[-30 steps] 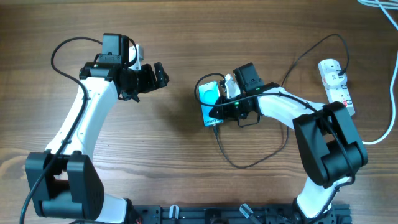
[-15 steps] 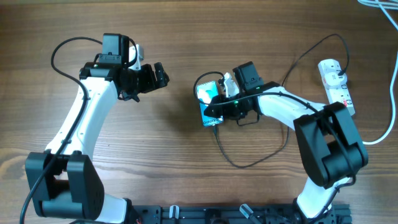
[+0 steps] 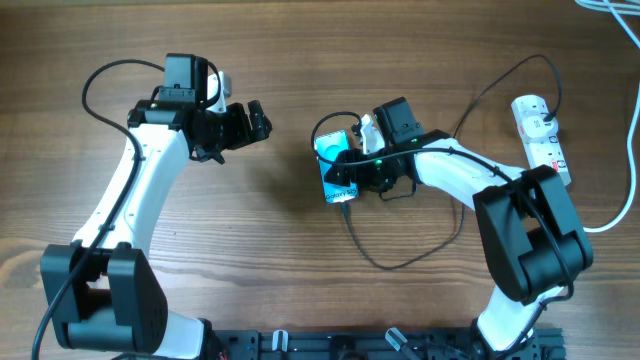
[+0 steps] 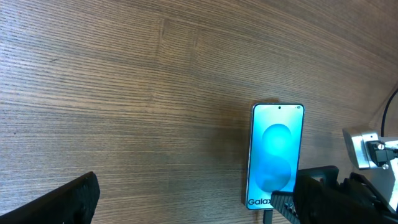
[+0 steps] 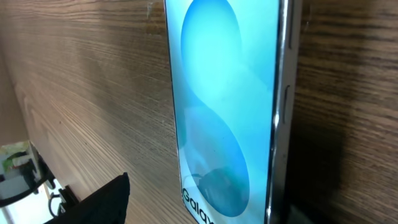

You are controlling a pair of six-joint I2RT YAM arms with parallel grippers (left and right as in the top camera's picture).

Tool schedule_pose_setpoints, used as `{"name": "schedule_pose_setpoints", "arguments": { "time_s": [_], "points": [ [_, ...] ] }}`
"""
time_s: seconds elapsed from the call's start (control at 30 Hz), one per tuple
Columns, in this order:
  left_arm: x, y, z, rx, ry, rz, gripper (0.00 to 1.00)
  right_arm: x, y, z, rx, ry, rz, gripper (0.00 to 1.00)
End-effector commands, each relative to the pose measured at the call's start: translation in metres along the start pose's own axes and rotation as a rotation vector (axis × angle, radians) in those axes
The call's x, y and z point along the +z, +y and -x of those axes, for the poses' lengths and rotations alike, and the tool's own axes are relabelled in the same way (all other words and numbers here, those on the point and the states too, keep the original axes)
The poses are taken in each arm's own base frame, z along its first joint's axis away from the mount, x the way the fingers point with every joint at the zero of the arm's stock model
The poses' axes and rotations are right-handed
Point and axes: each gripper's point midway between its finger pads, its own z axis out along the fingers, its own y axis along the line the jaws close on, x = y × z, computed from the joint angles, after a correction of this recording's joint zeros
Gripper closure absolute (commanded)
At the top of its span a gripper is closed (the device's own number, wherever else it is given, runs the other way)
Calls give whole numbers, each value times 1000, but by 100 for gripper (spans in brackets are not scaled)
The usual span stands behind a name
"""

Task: Plug charger to phone and switch on socket
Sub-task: 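Lower the plugged phone flat onto the table with the right gripper, then release the phone and move the right gripper to the white power strip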

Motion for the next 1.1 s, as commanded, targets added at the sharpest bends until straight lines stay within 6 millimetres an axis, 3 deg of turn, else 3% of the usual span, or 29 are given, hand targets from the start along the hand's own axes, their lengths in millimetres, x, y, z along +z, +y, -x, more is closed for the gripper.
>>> {"name": "schedule_pose_setpoints", "arguments": {
  "time_s": [0.0,0.3,0.83,1.07],
  "points": [
    [-2,4,1,-13,-10,13,0,9,-41,-7,45,-1,-159,27],
    [-2,4,1,-13,-10,13,0,9,-43,-8,56,-4,-170,0],
    [-2,4,1,-13,-10,13,0,5,-51,-2,105,-32,-222,0],
    [-2,4,1,-13,-10,13,0,-14,-58,0,140,-8,-351,0]
  ]
}}
